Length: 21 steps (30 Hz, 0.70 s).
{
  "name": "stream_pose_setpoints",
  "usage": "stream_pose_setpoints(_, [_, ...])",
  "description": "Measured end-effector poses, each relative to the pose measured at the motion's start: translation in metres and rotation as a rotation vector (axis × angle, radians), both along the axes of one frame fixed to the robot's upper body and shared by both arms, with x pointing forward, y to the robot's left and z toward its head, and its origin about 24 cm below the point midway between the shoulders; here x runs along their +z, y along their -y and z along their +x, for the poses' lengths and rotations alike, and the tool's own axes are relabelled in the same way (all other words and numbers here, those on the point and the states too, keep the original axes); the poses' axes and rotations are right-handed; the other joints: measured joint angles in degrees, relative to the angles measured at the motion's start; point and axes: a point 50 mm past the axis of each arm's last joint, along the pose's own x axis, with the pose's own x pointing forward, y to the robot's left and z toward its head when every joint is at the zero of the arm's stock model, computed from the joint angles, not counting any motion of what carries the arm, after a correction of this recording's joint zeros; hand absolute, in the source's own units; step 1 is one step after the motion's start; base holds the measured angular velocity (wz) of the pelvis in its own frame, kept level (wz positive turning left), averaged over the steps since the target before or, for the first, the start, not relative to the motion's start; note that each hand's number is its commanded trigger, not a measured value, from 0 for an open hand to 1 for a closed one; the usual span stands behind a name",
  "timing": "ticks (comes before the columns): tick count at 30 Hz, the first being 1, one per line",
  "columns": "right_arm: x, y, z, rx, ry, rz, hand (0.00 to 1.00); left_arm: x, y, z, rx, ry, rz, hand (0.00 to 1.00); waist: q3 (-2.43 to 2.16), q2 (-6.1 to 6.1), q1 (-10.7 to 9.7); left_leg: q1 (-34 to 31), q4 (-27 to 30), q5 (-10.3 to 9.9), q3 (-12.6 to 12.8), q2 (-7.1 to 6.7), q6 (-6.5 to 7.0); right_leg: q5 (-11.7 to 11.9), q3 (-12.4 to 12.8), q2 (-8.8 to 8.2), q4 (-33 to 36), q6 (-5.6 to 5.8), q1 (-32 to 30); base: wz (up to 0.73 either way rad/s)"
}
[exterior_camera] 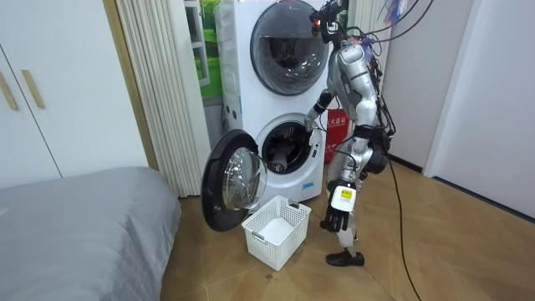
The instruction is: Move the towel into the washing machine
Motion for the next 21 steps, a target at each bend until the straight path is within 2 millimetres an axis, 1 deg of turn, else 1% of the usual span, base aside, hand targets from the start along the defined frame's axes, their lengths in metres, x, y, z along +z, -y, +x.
stream_pose_setpoints(1, [-0.013,-0.002,-0.013,0.053,-0.050,-0.040,0.00,-0.002,-0.002,-0.004,-0.028,-0.025,0.022,0.00,-0.04,0.25,0.05,1.84,-1.20,0.12,-0.51,0.04,-0.20,0.02,-0.91,0.24,-1.46,0.04,2.39,0.15])
stream_pose_setpoints(2, [-0.026,-0.010,-0.024,0.138,-0.116,-0.091,0.00,-0.004,-0.005,-0.008,-0.044,-0.048,0.043,0.00,-0.04,0.23,0.07,3.77,-2.76,0.35,-0.77,0.19,-0.55,0.13,-1.19,0.75,-3.24,0.14,4.56,0.13])
stream_pose_setpoints(3, [-0.033,-0.014,-0.030,0.192,-0.159,-0.123,0.00,-0.005,-0.006,-0.011,-0.050,-0.064,0.050,0.00,-0.04,0.22,0.06,4.74,-3.37,0.43,-0.89,0.24,-0.68,0.20,-1.36,0.90,-3.96,0.16,5.60,0.05])
stream_pose_setpoints(5, [-0.059,-0.023,-0.064,0.423,-0.340,-0.247,0.00,-0.011,-0.008,-0.023,-0.049,-0.120,0.053,0.00,-0.07,0.24,0.14,8.90,-6.06,0.69,-1.08,0.32,-1.02,0.19,-1.81,1.28,-6.31,0.20,9.70,0.00])
stream_pose_setpoints(6, [-0.065,-0.024,-0.074,0.481,-0.392,-0.273,0.00,-0.012,-0.009,-0.026,-0.054,-0.130,0.058,0.00,-0.08,0.25,0.14,9.79,-6.54,0.74,-1.29,0.39,-1.09,0.19,-1.99,1.44,-7.01,0.21,10.72,0.00])
stream_pose_setpoints(7, [-0.076,-0.028,-0.095,0.609,-0.496,-0.322,0.00,-0.013,-0.011,-0.031,-0.055,-0.147,0.063,0.00,-0.11,0.25,-0.04,11.64,-7.71,0.87,-1.66,0.57,-1.31,0.33,-2.58,1.84,-8.57,0.31,12.92,0.00])
stream_pose_setpoints(8, [-0.086,-0.033,-0.115,0.721,-0.585,-0.349,0.00,-0.015,-0.014,-0.036,-0.050,-0.164,0.068,0.00,-0.49,0.17,0.29,13.14,-8.84,0.95,-1.83,0.97,-1.46,0.71,-2.98,2.51,-10.40,0.23,14.81,0.00])
stream_pose_setpoints(9, [-0.095,-0.038,-0.136,0.823,-0.655,-0.361,0.00,-0.016,-0.017,-0.042,-0.043,-0.185,0.073,0.00,-0.77,0.14,0.21,14.60,-9.73,1.13,-2.05,1.27,-1.76,1.13,-3.36,3.01,-12.25,0.07,16.78,0.00])
stream_pose_setpoints(10, [-0.099,-0.041,-0.144,0.867,-0.684,-0.362,0.00,-0.017,-0.017,-0.045,-0.038,-0.193,0.073,0.00,-0.88,0.27,0.00,15.41,-10.14,1.16,-2.21,1.42,-1.81,1.39,-3.51,3.33,-13.13,0.09,17.93,0.00])
stream_pose_setpoints(11, [-0.104,-0.045,-0.160,0.945,-0.738,-0.361,0.00,-0.018,-0.018,-0.051,-0.048,-0.209,0.079,0.00,-1.08,0.43,-0.20,16.96,-11.22,1.29,-2.25,1.75,-2.03,1.96,-3.81,3.90,-15.09,0.05,19.90,0.00])
stream_pose_setpoints(12, [-0.106,-0.047,-0.166,0.980,-0.759,-0.361,0.00,-0.018,-0.018,-0.052,-0.050,-0.213,0.079,0.00,-1.10,0.46,-0.21,17.82,-11.88,1.39,-2.22,1.86,-2.21,2.23,-4.00,4.10,-15.93,0.01,20.80,-0.04])
stream_pose_setpoints(13, [-0.110,-0.053,-0.174,1.048,-0.784,-0.364,0.00,-0.019,-0.018,-0.054,-0.051,-0.218,0.079,0.00,-1.13,0.49,-0.17,19.61,-13.36,1.56,-1.97,2.08,-2.49,2.71,-3.95,4.61,-17.36,-0.06,22.55,-0.07])
stream_pose_setpoints(14, [-0.113,-0.060,-0.178,1.122,-0.790,-0.369,0.00,-0.020,-0.017,-0.059,-0.050,-0.228,0.073,0.00,-1.17,0.43,-0.12,21.63,-14.82,1.75,-1.84,2.11,-2.73,2.95,-4.02,4.84,-18.44,-0.18,24.23,-0.08])
stream_pose_setpoints(15, [-0.115,-0.063,-0.179,1.154,-0.788,-0.370,0.00,-0.021,-0.016,-0.062,-0.048,-0.235,0.070,0.00,-1.27,0.40,-0.15,22.61,-15.46,1.88,-1.79,2.10,-2.85,2.99,-4.01,4.93,-18.86,-0.20,25.09,-0.11])
stream_pose_setpoints(17, [-0.118,-0.074,-0.180,1.269,-0.771,-0.376,0.00,-0.022,-0.016,-0.070,-0.037,-0.255,0.065,0.00,-1.75,0.35,-0.11,26.10,-18.20,2.34,-1.61,2.04,-3.24,2.99,-3.99,5.25,-19.59,-0.20,27.65,-0.10])
stream_pose_setpoints(21, [-0.120,-0.080,-0.178,1.394,-0.754,-0.400,0.00,-0.024,-0.018,-0.079,-0.038,-0.288,0.075,0.00,-1.91,0.37,-0.16,30.77,-20.65,2.73,-1.66,2.09,-3.68,2.89,-4.02,5.99,-20.87,-0.09,32.00,0.01])
